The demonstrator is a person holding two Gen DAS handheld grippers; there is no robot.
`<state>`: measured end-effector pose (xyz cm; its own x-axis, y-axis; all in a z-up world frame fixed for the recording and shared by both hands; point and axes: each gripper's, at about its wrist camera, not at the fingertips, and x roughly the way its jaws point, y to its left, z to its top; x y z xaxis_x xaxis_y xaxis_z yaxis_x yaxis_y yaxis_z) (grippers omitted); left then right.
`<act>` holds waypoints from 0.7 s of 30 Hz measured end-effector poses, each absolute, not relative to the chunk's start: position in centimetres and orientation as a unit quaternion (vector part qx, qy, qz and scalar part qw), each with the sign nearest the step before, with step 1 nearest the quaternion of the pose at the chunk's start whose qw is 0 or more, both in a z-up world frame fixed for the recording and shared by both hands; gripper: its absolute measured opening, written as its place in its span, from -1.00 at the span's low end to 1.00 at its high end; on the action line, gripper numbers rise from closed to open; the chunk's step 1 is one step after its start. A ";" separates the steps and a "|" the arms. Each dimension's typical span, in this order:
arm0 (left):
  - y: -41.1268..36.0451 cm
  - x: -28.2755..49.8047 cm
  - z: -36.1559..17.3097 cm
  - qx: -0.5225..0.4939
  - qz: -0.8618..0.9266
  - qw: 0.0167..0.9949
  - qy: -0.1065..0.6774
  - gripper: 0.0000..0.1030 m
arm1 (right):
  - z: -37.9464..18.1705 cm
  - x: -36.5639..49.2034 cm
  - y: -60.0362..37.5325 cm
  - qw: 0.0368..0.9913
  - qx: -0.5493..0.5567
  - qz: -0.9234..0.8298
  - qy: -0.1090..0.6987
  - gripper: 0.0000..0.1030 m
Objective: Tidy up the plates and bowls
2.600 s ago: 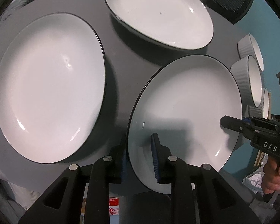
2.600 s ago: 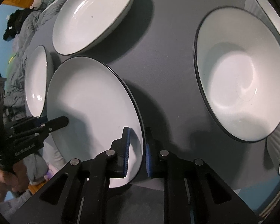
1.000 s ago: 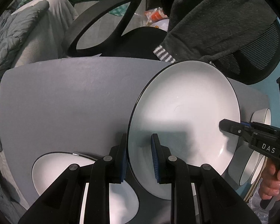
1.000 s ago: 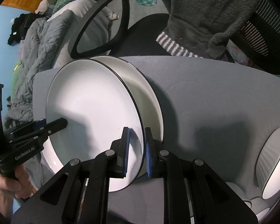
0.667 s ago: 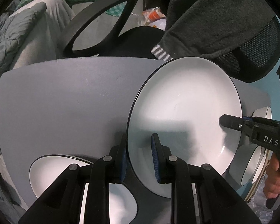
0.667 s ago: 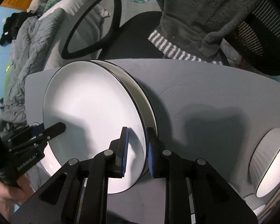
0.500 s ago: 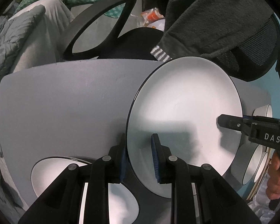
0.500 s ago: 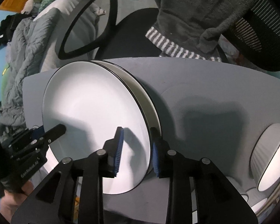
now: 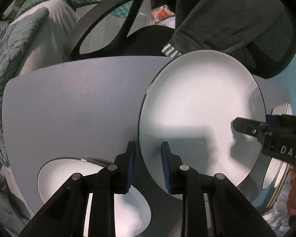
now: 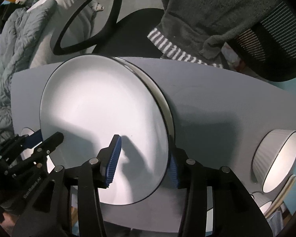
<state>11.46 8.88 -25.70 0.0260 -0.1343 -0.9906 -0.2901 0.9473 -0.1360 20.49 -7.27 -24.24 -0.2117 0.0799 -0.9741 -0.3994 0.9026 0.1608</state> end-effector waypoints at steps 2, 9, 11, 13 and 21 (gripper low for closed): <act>9.1 11.1 -25.2 -0.156 0.056 0.705 0.690 -0.50 | -23.9 20.3 -7.3 0.623 -0.109 0.191 0.751 -0.12; 9.1 10.2 -24.3 -0.159 0.053 0.713 0.681 -0.50 | -23.1 19.6 -7.4 0.647 -0.139 0.173 0.730 0.12; 8.9 9.9 -23.7 -0.156 0.052 0.719 0.676 -0.50 | -22.9 19.4 -7.5 0.646 -0.132 0.177 0.731 0.12; 8.8 9.5 -23.0 -0.152 0.051 0.726 0.669 -0.49 | -22.4 19.1 -7.5 0.654 -0.140 0.176 0.722 0.12; 9.4 6.8 -19.1 -0.142 0.054 0.761 0.631 -0.17 | -18.7 17.4 -6.9 0.690 -0.174 0.186 0.677 0.12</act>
